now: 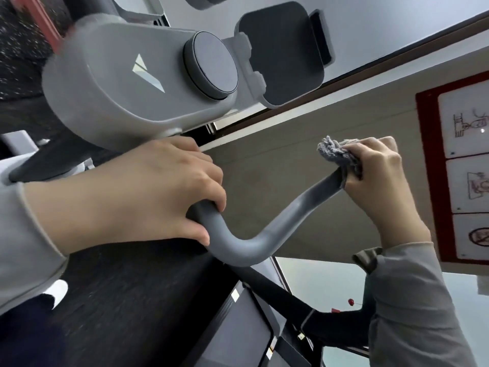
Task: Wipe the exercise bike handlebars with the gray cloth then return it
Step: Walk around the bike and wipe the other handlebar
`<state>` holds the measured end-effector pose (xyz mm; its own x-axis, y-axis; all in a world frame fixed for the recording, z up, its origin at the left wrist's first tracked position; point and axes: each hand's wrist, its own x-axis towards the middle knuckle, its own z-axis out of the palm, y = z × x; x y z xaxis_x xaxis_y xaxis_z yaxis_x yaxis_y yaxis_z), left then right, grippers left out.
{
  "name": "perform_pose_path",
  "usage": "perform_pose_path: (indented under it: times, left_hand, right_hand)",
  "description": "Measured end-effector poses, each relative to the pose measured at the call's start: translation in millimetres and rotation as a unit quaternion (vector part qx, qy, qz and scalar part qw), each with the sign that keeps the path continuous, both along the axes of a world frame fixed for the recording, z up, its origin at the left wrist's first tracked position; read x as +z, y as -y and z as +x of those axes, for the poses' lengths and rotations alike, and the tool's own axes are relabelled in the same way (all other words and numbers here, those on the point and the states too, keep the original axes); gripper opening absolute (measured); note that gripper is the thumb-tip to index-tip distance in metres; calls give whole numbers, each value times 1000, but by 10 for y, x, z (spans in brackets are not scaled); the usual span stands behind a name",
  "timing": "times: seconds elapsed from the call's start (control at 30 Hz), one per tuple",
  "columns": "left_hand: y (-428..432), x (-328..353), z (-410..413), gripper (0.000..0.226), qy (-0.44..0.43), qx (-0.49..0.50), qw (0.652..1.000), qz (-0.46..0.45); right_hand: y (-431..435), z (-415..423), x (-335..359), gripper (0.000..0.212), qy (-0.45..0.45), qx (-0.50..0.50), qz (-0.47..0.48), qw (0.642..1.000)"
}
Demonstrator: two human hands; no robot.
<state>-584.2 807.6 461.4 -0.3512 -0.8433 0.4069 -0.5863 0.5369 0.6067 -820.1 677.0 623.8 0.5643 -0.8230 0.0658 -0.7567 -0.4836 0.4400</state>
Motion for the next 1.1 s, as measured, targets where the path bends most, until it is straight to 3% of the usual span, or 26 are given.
perform_pose_path:
  times: [0.13, 0.33, 0.6, 0.73, 0.8, 0.9, 1.1]
  left_hand:
    - [-18, 36, 14, 37, 1, -8, 1000, -3]
    - [-17, 63, 21, 37, 24, -16, 999, -17]
    - [-54, 96, 42, 37, 74, -24, 996, -36]
    - [-74, 127, 45, 40, 105, -31, 993, -40]
    - [-91, 152, 64, 42, 116, -37, 992, -38]
    - [-180, 214, 72, 48, 141, -46, 988, -41]
    - [-570, 203, 173, 54, 166, 34, 983, -68]
  right_hand:
    - [-198, 12, -209, 36, 52, -5, -6, 999]
    - [-619, -6, -418, 35, 293, -54, -28, 954]
    - [-1409, 112, -734, 28, 580, -139, -3, 803]
    - [-1853, 275, -868, 25, 703, -139, -9, 698]
    - [-2042, 372, -937, 25, 740, -138, 1, 659]
    - [-2281, 494, -1046, 24, 768, -130, 20, 627]
    - [-2526, 547, -1212, 22, 778, -95, 85, 616]
